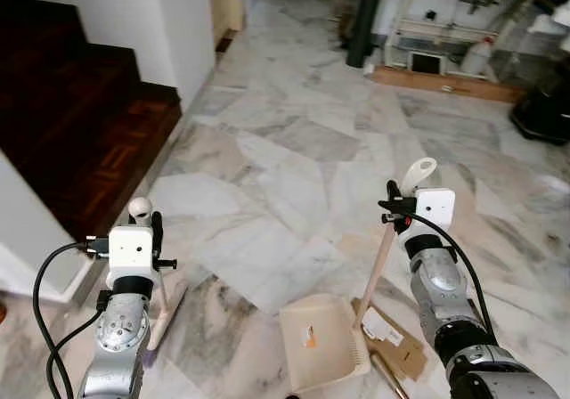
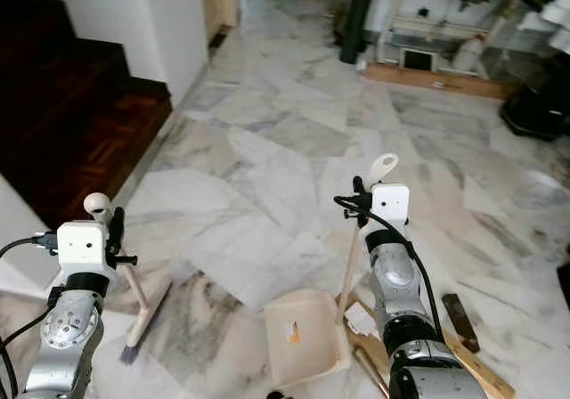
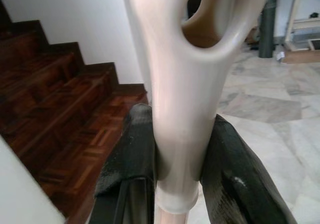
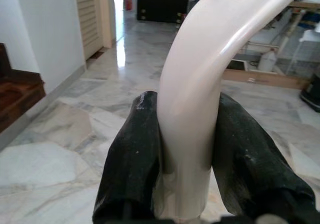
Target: Sweep floor
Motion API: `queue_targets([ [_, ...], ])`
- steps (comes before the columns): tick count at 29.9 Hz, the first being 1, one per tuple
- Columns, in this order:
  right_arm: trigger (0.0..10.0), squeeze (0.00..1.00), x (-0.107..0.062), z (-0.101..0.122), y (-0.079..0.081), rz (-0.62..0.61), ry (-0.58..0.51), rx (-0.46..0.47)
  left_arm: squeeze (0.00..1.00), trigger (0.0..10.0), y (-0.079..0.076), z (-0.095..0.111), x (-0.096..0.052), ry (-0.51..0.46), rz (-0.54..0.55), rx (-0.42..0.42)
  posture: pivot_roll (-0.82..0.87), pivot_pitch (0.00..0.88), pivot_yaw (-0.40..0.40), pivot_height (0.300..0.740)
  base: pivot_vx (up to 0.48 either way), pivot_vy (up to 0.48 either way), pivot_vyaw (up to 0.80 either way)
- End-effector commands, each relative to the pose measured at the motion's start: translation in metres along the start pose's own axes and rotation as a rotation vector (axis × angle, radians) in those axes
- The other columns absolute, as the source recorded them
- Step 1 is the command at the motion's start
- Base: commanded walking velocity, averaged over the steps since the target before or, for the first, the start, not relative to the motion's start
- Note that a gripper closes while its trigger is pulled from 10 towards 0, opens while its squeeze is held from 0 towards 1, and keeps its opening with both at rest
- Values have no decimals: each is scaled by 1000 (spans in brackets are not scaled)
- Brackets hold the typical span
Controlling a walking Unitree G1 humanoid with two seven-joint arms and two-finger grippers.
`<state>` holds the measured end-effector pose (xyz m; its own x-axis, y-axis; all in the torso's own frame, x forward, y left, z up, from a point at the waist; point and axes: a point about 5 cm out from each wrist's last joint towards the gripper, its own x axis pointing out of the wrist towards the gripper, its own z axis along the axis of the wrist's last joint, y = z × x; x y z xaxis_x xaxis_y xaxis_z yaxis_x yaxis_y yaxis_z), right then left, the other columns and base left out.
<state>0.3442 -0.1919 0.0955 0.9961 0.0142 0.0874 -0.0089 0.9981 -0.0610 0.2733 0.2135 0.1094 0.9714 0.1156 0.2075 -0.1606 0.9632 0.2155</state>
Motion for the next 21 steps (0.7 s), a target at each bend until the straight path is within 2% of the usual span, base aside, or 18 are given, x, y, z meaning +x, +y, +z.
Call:
queue_targets([
  [1,10000,0,3,7,-3,-7,-37,-3,0,10000,0,4,2,-29,-5,16,122,100,-32,740,0,0,-800],
  [4,10000,0,2,7,-3,-9,-38,-3,0,10000,0,6,3,-32,-9,23,120,111,-29,740,0,0,-800],
  [8,10000,0,2,7,-2,-10,-38,0,0,10000,0,6,4,-36,-10,23,119,112,-28,740,0,-432,-800],
  [21,10000,0,0,6,-3,-16,-36,-2,0,10000,0,7,4,-39,-11,18,116,113,-26,740,0,0,-800],
])
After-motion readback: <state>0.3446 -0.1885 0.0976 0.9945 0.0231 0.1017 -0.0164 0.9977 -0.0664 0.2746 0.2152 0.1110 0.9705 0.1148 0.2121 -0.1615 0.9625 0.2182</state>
